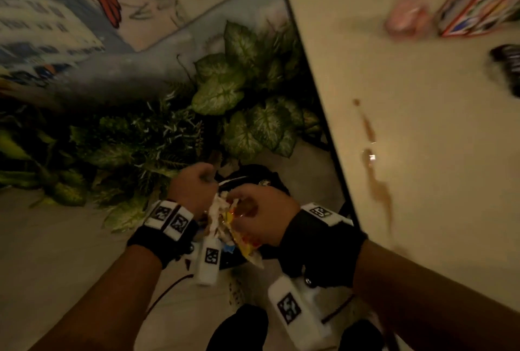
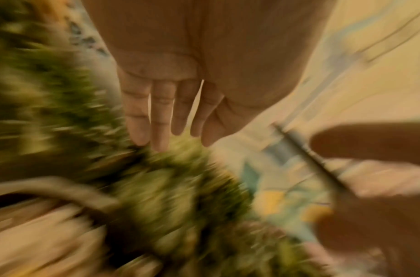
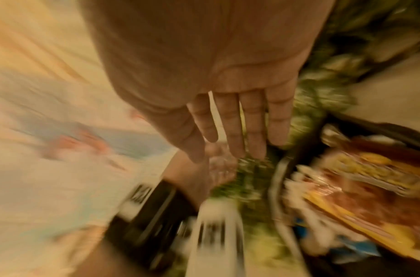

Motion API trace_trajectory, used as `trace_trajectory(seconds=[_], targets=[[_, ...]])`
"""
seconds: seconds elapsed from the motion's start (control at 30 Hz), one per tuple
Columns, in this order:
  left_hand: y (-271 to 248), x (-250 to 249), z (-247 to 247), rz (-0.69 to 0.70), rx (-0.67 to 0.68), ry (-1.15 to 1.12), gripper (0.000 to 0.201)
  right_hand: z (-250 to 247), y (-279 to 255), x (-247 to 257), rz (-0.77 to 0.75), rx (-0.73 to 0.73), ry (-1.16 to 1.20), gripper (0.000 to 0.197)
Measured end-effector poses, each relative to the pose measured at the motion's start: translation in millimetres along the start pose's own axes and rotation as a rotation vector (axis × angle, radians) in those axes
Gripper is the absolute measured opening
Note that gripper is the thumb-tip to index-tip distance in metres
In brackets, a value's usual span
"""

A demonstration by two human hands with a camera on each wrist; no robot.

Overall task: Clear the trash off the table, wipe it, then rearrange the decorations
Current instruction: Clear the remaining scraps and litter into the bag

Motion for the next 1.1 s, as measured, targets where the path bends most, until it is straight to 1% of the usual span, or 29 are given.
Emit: trace_trajectory(seconds=[0.07, 0.13, 0.23, 0.33, 0.4, 0.47, 0.53, 0.6, 0.67, 0.73, 0.8, 0.87, 0.93, 1.0, 1.07, 1.1], targets=[[-18.8, -56.4, -24.7, 0.124, -0.084, -0.054, 0.027, -27.9, -48.5, 10.0, -0.059, -0.073, 0.051, 0.039], [-40.1, -111.9, -40.6, 0.246, -0.135, -0.085, 0.022, -53.9, -100.7, 3.4, -0.052, -0.103, 0.095, 0.031], [-76.0, -188.4, -43.6, 0.392, -0.130, -0.108, 0.017, -93.3, -176.8, -29.7, 0.013, -0.150, 0.122, 0.026], [-113.7, -254.3, -10.0, 0.515, -0.065, -0.093, 0.015, -134.9, -248.9, -76.4, 0.100, -0.261, 0.108, 0.022], [-139.5, -287.1, 31.0, 0.545, 0.031, -0.045, 0.014, -163.5, -292.4, -108.9, 0.158, -0.349, 0.117, 0.019], [-160.4, -308.4, 74.2, 0.583, 0.117, 0.020, 0.016, -189.7, -326.8, -138.2, 0.203, -0.418, 0.156, 0.018], [-178.5, -327.3, 119.7, 0.616, 0.206, 0.102, 0.024, -217.6, -357.6, -165.6, 0.237, -0.482, 0.149, 0.017], [-192.7, -346.1, 161.9, 0.638, 0.271, 0.217, 0.040, -246.9, -382.3, -195.2, 0.280, -0.540, 0.069, 0.017], [-201.1, -361.4, 197.6, 0.665, 0.307, 0.397, 0.065, -271.6, -398.4, -222.2, 0.339, -0.576, -0.071, 0.017], [-205.4, -373.9, 224.3, 0.653, 0.325, 0.542, 0.093, -291.1, -411.2, -245.0, 0.386, -0.600, -0.150, 0.018], [-208.1, -387.2, 241.0, 0.615, 0.338, 0.637, 0.114, -304.3, -420.7, -263.5, 0.441, -0.597, -0.205, 0.026], [-211.5, -402.6, 254.9, 0.617, 0.344, 0.703, 0.128, -315.8, -426.9, -278.3, 0.494, -0.592, -0.275, 0.040], [-215.1, -417.7, 270.1, 0.653, 0.347, 0.769, 0.137, -330.0, -430.8, -288.5, 0.512, -0.652, -0.326, 0.049], [-220.3, -428.1, 285.5, 0.680, 0.371, 0.817, 0.141, -345.6, -434.9, -295.0, 0.512, -0.762, -0.344, 0.056], [-228.9, -433.2, 297.5, 0.709, 0.381, 0.863, 0.138, -360.0, -438.2, -300.6, 0.533, -0.843, -0.359, 0.070], [-233.7, -435.4, 302.2, 0.732, 0.374, 0.888, 0.134, -366.7, -438.7, -304.5, 0.564, -0.850, -0.383, 0.081]])
Point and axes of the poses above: each hand's wrist, its own y-axis towards the middle knuckle, its own z-axis out of the palm, x = y × z, the point moved 4 cm from there along y, towards the middle knuckle, and after that the axes turned 5 degrees about -z, right-handed, at the moved point
